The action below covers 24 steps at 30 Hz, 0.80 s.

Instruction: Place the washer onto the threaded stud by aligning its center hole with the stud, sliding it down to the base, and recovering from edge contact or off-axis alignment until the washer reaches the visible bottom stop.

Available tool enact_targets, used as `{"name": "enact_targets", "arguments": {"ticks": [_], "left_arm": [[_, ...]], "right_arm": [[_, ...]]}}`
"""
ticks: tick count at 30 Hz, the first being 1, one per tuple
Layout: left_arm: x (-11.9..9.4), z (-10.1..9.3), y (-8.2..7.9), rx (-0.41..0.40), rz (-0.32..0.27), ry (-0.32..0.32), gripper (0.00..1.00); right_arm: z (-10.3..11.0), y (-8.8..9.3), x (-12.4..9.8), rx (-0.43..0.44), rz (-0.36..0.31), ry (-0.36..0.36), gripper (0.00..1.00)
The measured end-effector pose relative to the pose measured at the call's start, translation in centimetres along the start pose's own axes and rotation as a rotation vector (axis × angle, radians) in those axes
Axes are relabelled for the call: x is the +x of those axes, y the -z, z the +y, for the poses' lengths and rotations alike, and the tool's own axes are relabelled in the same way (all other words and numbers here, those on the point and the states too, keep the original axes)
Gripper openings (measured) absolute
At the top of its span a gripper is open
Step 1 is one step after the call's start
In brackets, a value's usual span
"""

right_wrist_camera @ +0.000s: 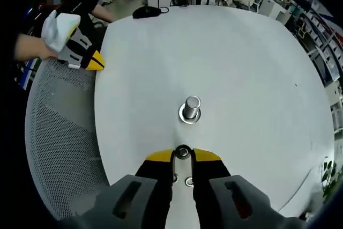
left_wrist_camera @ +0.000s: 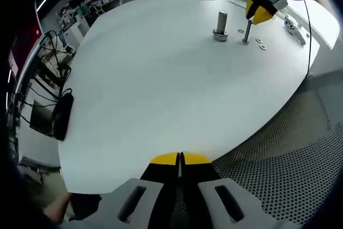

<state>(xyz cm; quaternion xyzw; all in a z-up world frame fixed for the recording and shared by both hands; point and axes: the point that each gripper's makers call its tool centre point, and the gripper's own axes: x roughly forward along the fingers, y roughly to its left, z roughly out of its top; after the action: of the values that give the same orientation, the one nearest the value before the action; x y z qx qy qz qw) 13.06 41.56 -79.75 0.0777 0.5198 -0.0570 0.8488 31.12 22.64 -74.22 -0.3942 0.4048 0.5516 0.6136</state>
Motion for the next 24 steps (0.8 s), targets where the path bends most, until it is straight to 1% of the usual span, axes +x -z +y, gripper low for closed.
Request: {"name": "enact_targets", "arguments": {"ticks": [3,7,17,24], "left_arm": [[0.0,0.0,-0.1,0.000,-0.001,-0.001,0.00],[0.0,0.0,-0.1,0.002,-0.001,-0.001,0.00],[0.0,0.1,-0.1,-0.002,-0.002,-0.005,0.00],[0.0,0.2,-0.1,-0.006,-0.004,-0.007,0.00]], "right_arm": [[0.0,0.6,0.0,-0.020,0.017,0.010,0.14],[0.0,0.6,0.1,-0.013,0.016,0.006,0.14],[-0.6,1.3,1.6,-0.006,0.052,-0.003,0.14],[-0.3,1.1,2.5,-0.015,0.062,-0.016,0.14]]}}
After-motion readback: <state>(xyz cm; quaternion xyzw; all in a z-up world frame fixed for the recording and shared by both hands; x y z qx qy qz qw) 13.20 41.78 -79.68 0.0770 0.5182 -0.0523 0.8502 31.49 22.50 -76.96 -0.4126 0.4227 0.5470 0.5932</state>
